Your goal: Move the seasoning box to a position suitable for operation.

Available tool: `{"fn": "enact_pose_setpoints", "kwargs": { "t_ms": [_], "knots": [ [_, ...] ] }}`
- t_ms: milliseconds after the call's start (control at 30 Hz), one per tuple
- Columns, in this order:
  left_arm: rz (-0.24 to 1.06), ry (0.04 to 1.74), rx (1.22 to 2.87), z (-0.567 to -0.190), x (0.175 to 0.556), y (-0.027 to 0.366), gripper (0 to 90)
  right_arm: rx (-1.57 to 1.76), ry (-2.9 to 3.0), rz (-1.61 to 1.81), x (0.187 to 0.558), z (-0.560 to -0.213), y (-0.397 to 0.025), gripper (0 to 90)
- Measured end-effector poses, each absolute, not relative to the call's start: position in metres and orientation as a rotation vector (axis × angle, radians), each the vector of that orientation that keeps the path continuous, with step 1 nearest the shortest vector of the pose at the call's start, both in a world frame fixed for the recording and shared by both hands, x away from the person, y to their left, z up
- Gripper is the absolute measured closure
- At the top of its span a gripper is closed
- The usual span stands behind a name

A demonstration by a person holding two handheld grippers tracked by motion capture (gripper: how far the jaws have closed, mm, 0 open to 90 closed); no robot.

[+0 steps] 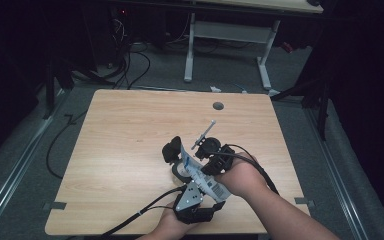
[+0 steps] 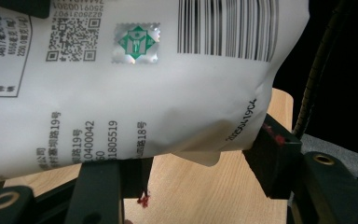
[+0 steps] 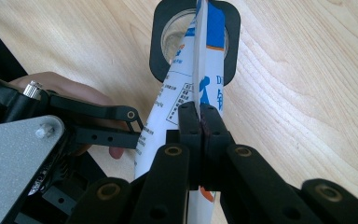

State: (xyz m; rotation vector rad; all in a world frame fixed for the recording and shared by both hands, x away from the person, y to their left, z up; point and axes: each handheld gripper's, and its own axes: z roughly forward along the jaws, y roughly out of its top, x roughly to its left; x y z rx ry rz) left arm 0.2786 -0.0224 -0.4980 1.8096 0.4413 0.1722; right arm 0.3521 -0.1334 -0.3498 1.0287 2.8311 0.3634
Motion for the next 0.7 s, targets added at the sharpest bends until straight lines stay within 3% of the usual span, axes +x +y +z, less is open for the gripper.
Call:
{"fn": "enact_pose_setpoints", "kwargs": {
  "t_ms": [700],
  "knots": [
    [0.179,0.421,1.815,-0.4974,0.2801,-0.0199,46.5,1.013,2.837,0.359,0.3536,-0.3506,-0.1303,89.6]
  ]
}}
